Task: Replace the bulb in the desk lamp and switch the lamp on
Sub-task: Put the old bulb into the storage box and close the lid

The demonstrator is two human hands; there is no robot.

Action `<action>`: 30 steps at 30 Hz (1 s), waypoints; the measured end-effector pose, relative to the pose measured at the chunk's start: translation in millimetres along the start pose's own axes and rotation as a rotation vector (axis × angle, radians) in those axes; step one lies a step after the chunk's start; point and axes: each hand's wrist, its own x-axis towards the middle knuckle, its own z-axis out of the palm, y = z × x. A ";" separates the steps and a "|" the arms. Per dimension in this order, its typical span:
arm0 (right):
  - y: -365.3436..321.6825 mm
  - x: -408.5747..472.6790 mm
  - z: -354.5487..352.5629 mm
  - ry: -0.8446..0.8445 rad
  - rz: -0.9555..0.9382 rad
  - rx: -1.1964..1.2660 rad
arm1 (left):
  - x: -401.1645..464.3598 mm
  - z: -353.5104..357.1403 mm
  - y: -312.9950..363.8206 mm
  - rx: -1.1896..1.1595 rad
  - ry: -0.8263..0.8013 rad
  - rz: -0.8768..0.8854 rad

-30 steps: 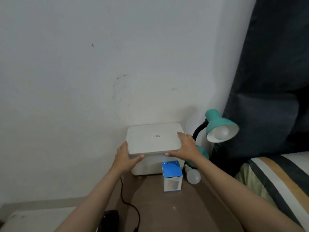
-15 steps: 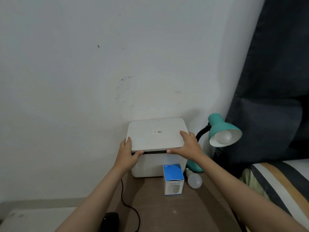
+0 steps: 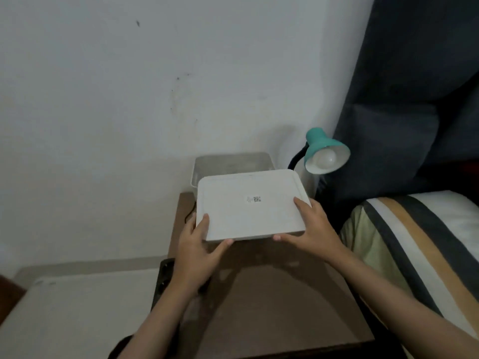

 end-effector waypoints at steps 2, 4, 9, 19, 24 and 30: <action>16.8 -38.4 7.0 -0.018 0.018 -0.008 | -39.3 11.1 -2.1 -0.021 -0.040 -0.033; 33.7 -73.9 15.1 -0.046 0.059 -0.005 | -75.5 21.5 -5.8 -0.001 -0.064 -0.045; 69.6 -135.4 42.7 -0.106 0.155 -0.048 | -136.5 41.9 -19.4 0.053 -0.162 -0.117; 85.8 -159.1 75.3 -0.179 0.245 -0.069 | -161.9 63.6 -40.7 0.199 -0.294 -0.147; 80.4 -149.8 74.2 -0.112 0.269 -0.059 | -153.5 67.2 -38.4 0.192 -0.270 -0.142; 62.3 -92.5 62.9 0.092 0.182 0.007 | -69.3 50.2 -24.7 0.147 -0.080 -0.063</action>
